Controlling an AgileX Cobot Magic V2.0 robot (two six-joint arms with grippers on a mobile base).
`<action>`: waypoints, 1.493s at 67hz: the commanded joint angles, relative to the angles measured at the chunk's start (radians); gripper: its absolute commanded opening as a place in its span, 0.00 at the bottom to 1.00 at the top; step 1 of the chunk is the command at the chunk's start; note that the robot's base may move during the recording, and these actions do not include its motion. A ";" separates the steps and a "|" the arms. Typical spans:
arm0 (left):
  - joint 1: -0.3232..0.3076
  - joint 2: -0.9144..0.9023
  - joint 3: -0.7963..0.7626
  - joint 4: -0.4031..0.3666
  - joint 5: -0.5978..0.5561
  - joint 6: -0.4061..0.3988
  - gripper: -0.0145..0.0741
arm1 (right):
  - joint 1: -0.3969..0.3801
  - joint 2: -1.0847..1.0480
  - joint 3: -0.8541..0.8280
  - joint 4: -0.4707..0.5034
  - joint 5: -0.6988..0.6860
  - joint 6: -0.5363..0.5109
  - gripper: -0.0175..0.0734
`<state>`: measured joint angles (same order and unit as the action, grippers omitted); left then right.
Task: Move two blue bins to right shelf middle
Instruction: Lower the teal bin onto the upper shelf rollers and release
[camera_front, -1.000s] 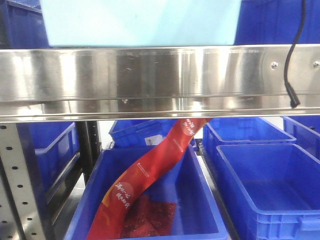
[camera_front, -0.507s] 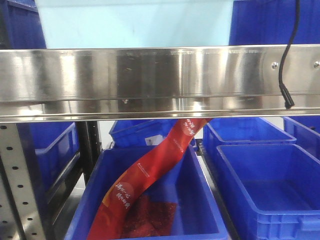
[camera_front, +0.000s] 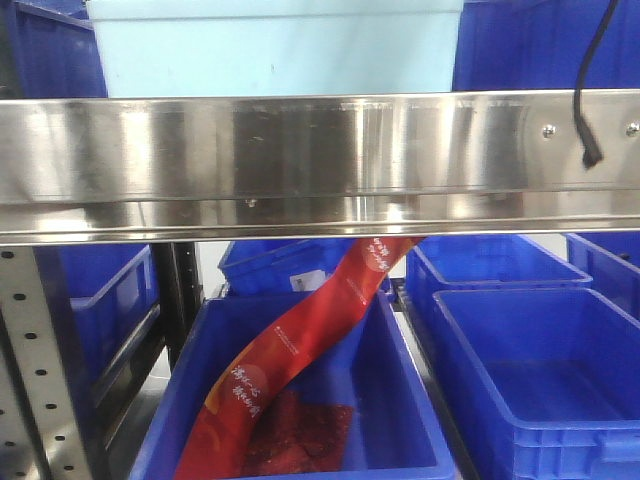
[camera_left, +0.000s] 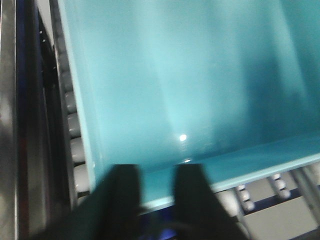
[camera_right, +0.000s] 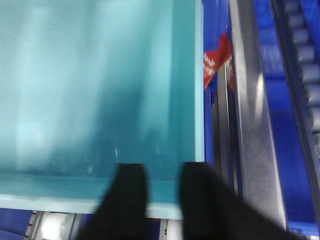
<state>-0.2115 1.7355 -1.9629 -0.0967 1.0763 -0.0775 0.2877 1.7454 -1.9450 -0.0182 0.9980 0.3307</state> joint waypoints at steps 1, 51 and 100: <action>-0.005 -0.012 -0.018 -0.053 0.000 -0.008 0.04 | 0.000 -0.031 -0.008 -0.002 -0.009 -0.009 0.01; -0.016 -0.549 0.804 -0.051 -0.770 0.077 0.04 | 0.002 -0.504 0.695 -0.154 -0.704 -0.073 0.01; -0.016 -1.117 1.430 -0.051 -1.047 0.077 0.04 | 0.002 -1.034 1.316 -0.183 -0.871 -0.073 0.01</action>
<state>-0.2199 0.6504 -0.5339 -0.1452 0.0396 0.0000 0.2914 0.7613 -0.6308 -0.1930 0.1461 0.2632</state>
